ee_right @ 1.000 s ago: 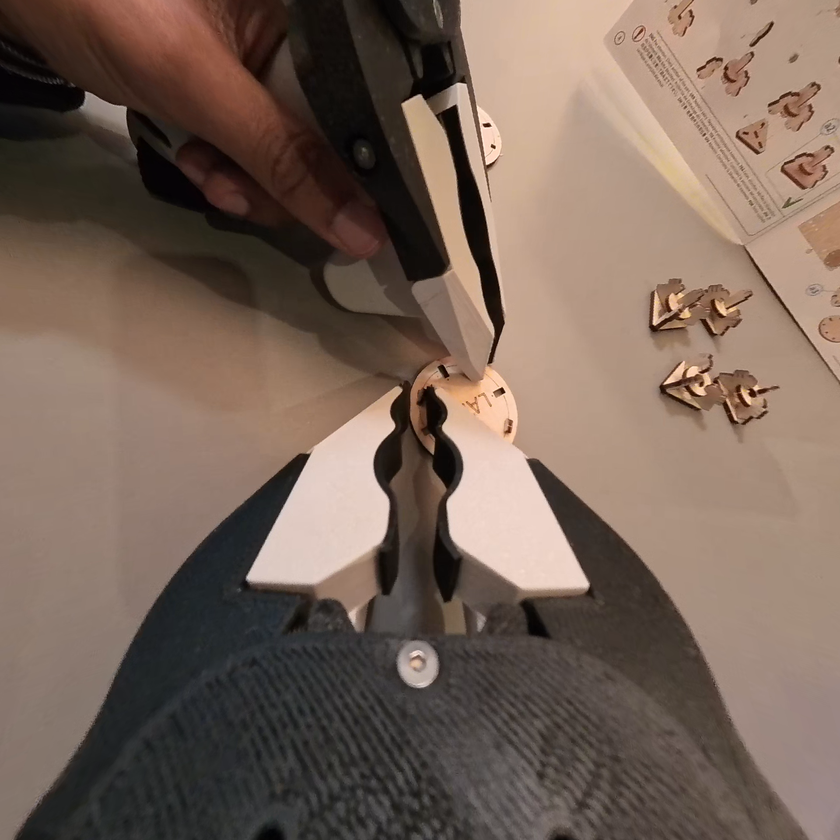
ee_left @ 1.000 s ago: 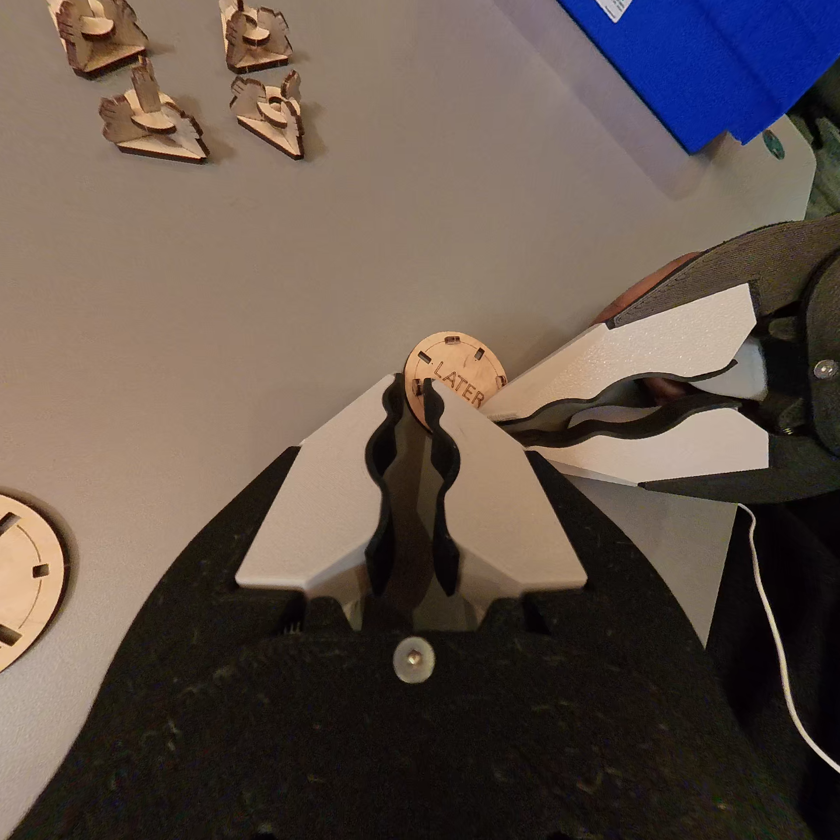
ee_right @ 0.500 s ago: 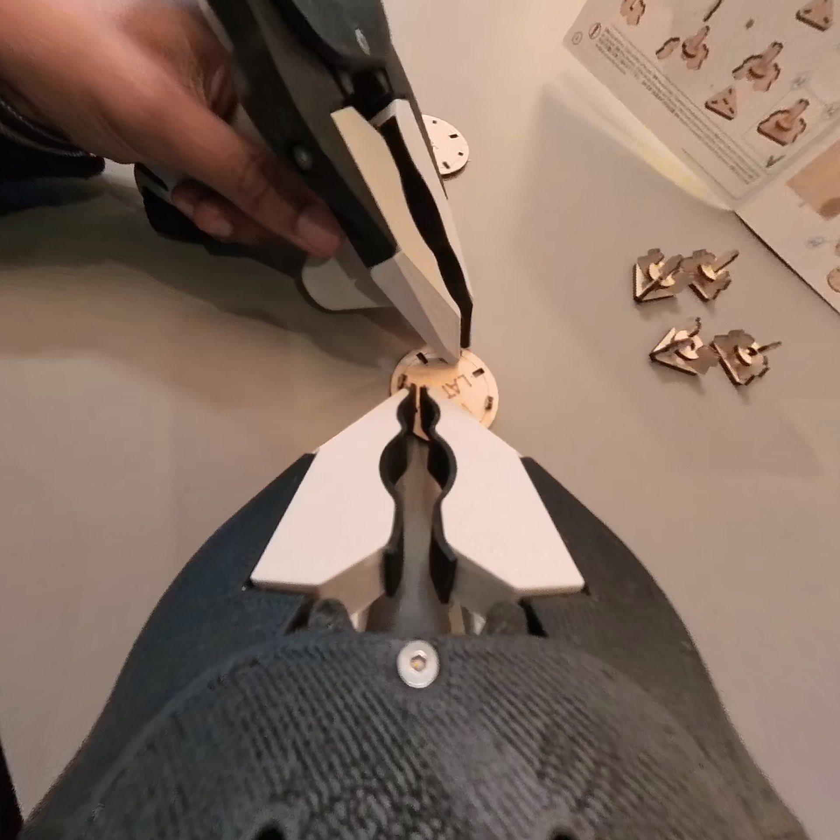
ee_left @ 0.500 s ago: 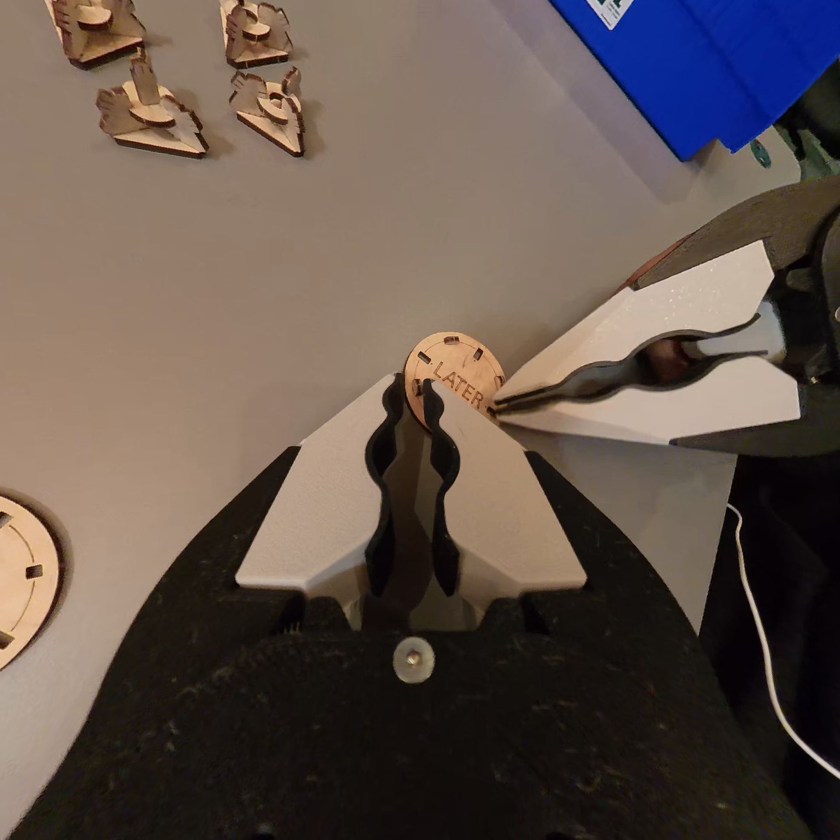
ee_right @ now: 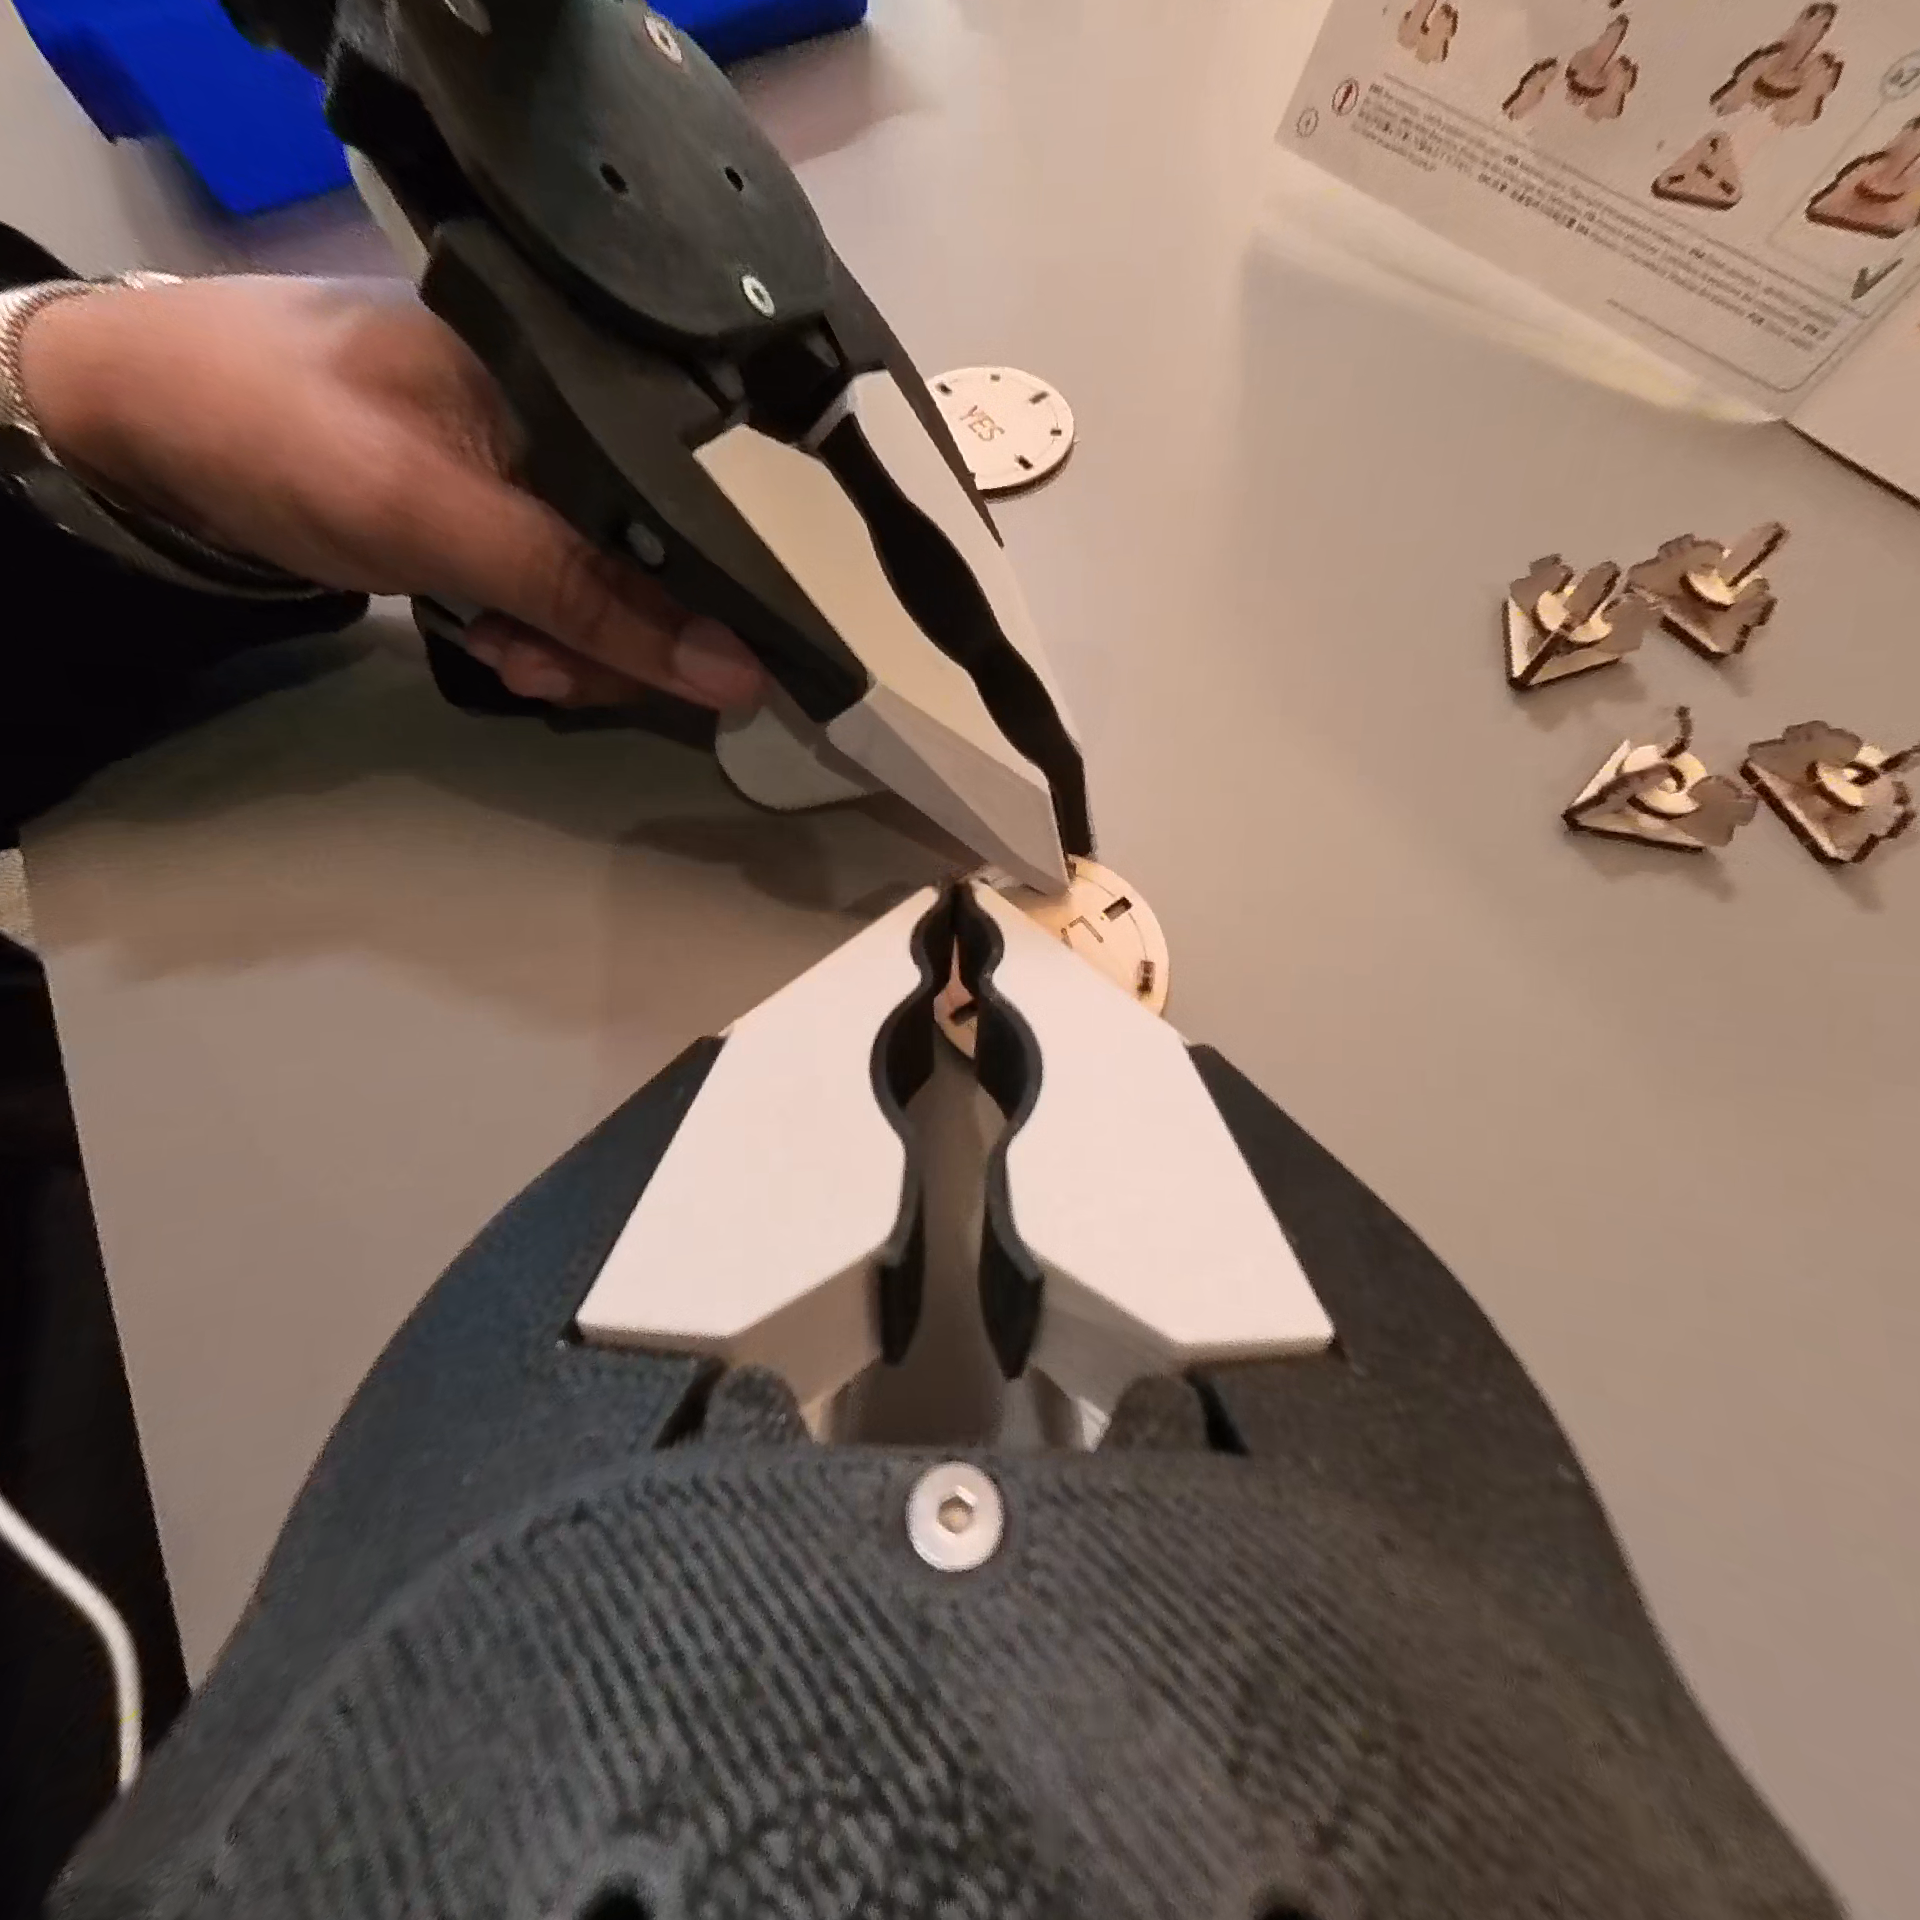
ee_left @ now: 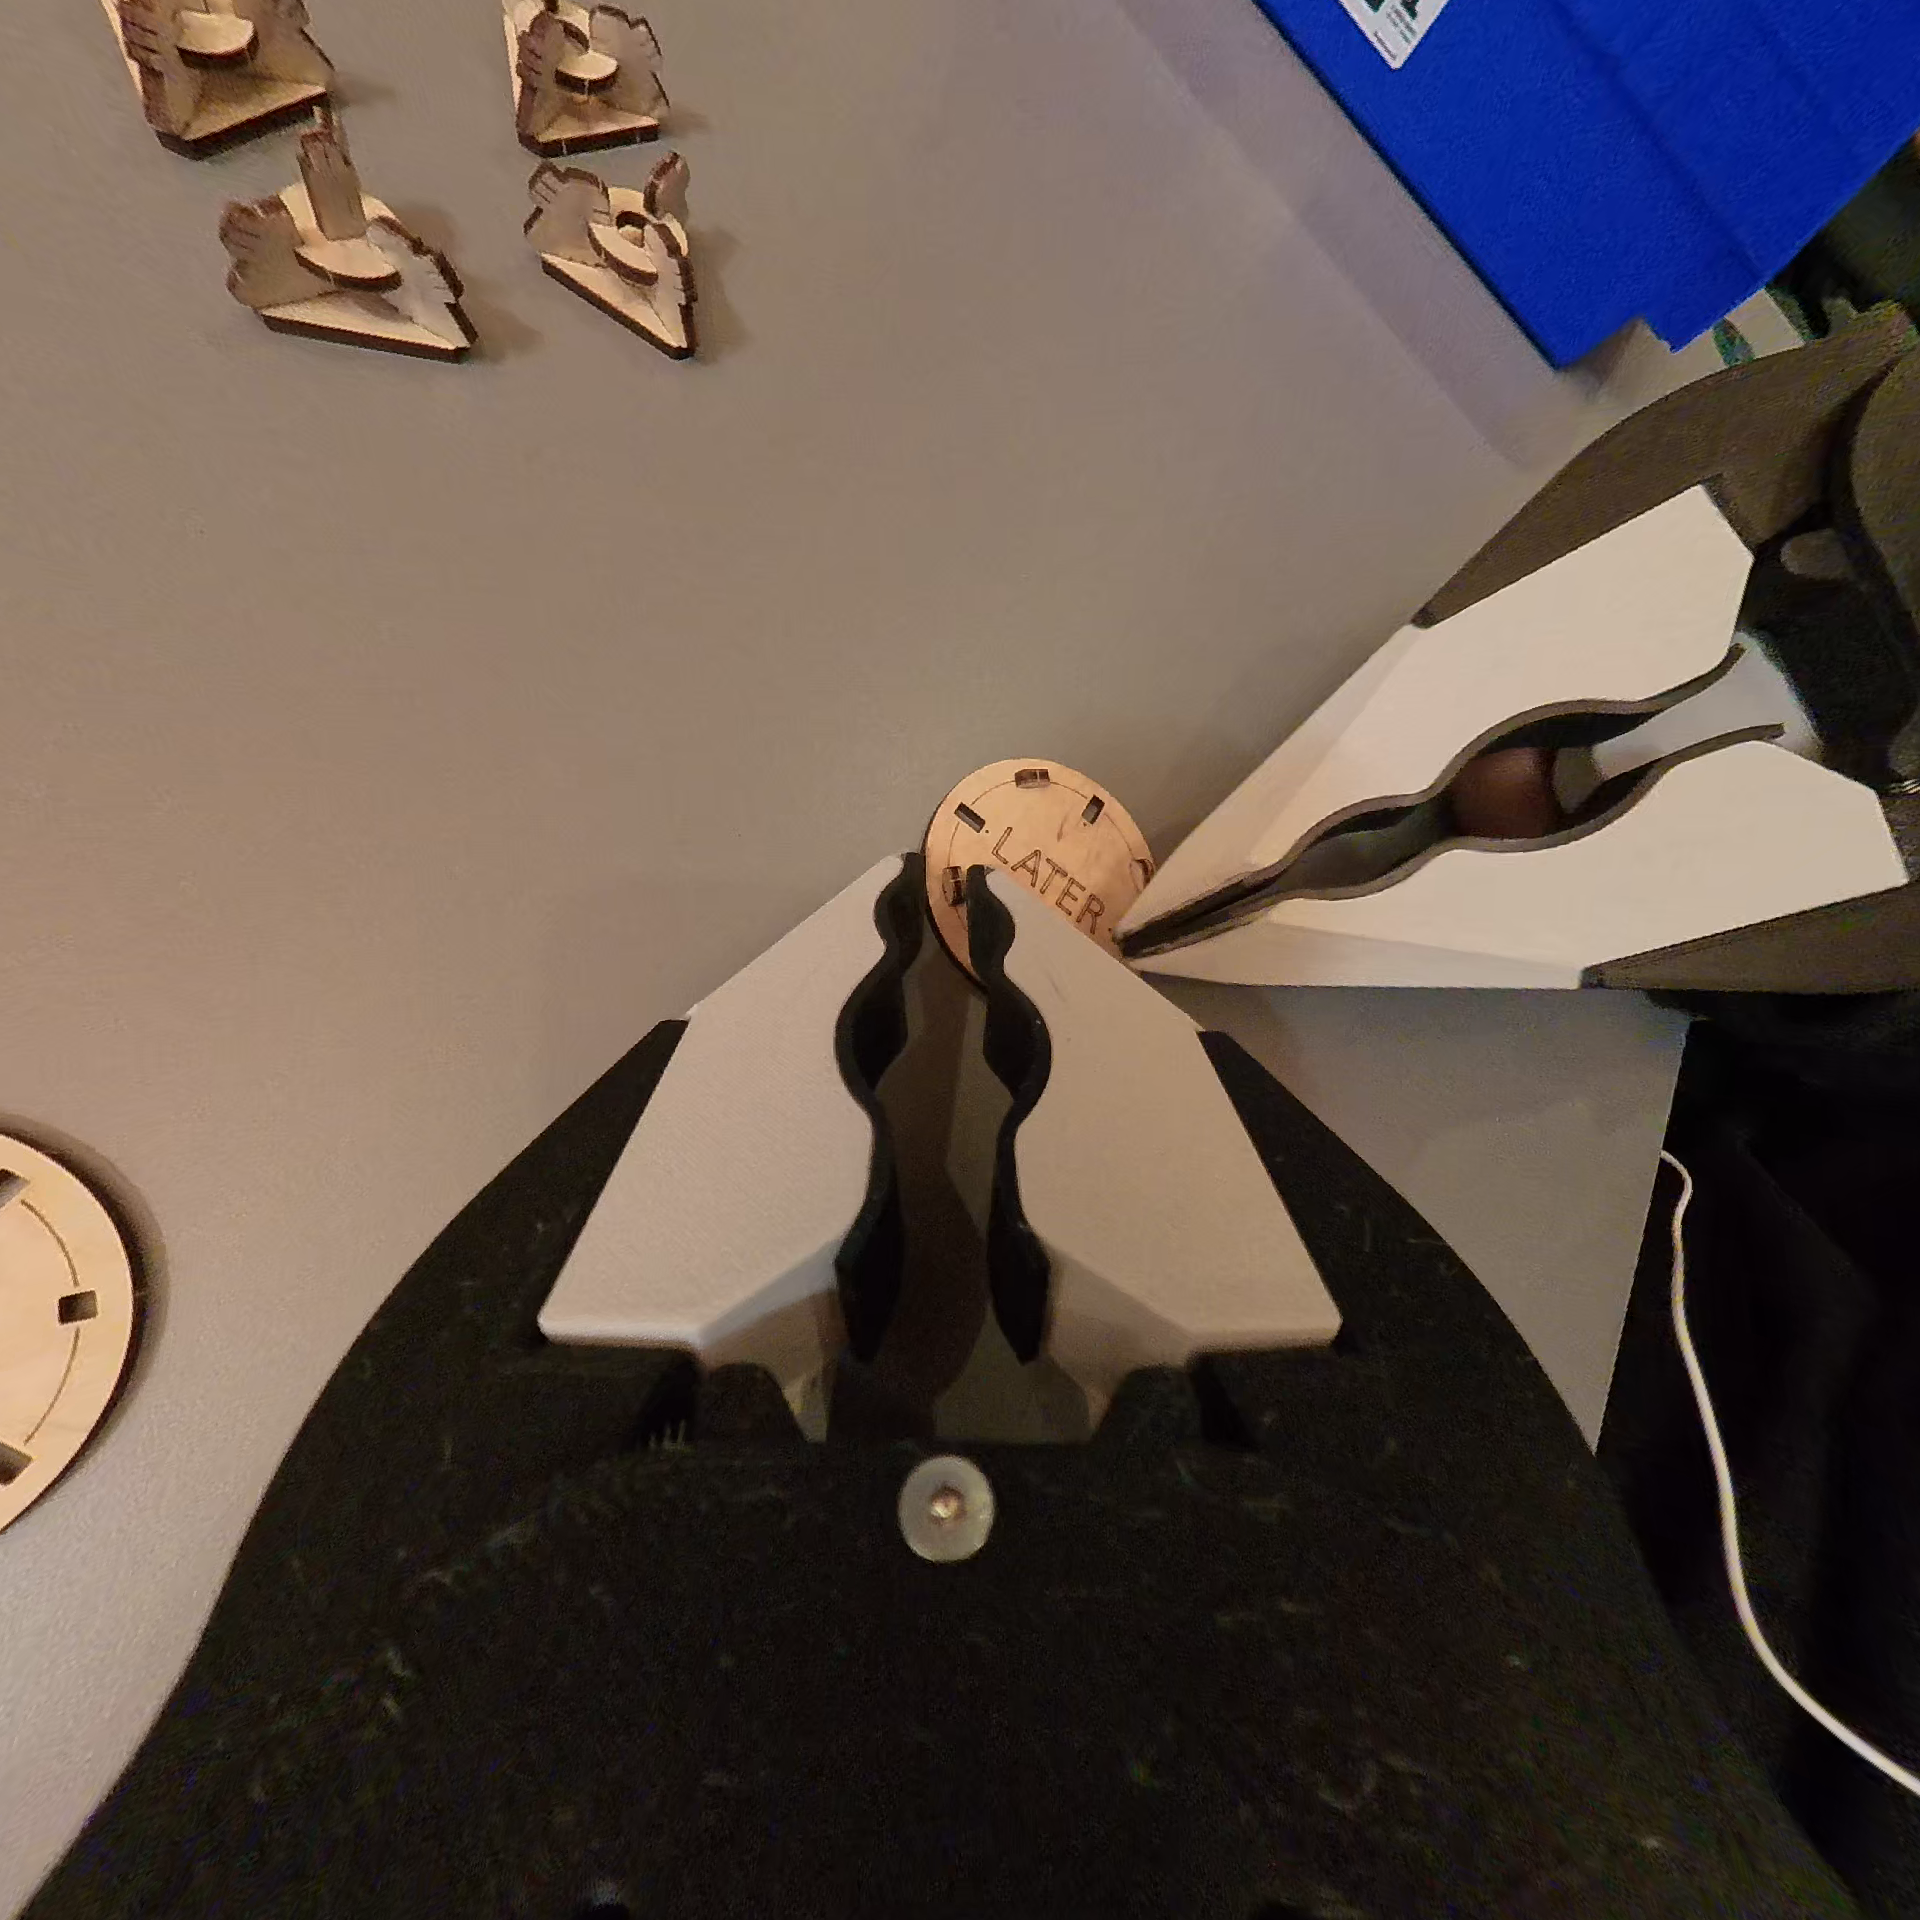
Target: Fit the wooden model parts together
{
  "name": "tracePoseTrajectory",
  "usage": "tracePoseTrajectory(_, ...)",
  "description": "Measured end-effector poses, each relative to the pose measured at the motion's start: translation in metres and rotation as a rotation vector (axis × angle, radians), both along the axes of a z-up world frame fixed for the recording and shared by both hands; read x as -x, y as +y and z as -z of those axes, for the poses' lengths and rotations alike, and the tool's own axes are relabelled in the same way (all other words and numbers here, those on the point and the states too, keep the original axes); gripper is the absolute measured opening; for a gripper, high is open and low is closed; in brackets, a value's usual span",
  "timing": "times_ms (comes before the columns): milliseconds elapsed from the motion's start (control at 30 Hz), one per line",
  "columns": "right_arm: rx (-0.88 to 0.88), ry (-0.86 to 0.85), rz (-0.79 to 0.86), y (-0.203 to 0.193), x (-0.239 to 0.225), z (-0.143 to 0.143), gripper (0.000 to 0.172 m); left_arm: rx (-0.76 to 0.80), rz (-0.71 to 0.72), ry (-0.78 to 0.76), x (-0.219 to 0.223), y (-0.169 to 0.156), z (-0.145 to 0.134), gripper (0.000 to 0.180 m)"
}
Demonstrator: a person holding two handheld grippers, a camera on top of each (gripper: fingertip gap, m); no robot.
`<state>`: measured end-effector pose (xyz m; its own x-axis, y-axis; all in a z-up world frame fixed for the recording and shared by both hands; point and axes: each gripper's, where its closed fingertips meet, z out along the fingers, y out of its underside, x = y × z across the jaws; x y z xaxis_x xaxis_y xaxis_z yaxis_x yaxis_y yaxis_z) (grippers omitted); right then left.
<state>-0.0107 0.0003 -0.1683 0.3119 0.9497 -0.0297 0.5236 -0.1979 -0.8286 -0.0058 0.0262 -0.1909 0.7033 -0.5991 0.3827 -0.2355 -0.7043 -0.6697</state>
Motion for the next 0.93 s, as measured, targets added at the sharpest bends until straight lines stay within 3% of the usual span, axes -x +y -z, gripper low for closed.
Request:
tracePoseTrajectory(67, 0.025, -0.081, -0.015, -0.002, 0.000, 0.015, 0.000, 0.000, 0.000, 0.000, 0.000, 0.000, 0.000, 0.008)
tracePoseTrajectory(267, 0.008, 0.006, 0.008, 0.004, -0.003, -0.010, 0.000, -0.001, -0.001, 0.002, 0.000, 0.000, 0.000, 0.008)
tracePoseTrajectory(400, -0.001, -0.122, -0.008, 0.002, -0.001, 0.018, 0.000, -0.004, -0.001, 0.006, 0.000, 0.000, 0.000, 0.008)
tracePoseTrajectory(567, -0.013, -0.051, 0.002, 0.005, -0.002, -0.005, 0.000, -0.010, -0.002, 0.014, 0.000, 0.000, 0.000, 0.008)
tracePoseTrajectory(667, 0.016, -0.151, -0.027, -0.001, 0.000, 0.016, 0.000, -0.010, -0.002, 0.014, 0.000, 0.000, 0.000, 0.008)
tracePoseTrajectory(867, -0.024, -0.075, -0.003, 0.005, -0.001, -0.005, 0.000, -0.014, -0.004, 0.021, 0.001, 0.000, 0.000, 0.008)
tracePoseTrajectory(933, -0.006, -0.094, -0.011, 0.003, 0.000, 0.001, 0.000, -0.014, -0.004, 0.021, 0.001, 0.000, 0.000, 0.008)
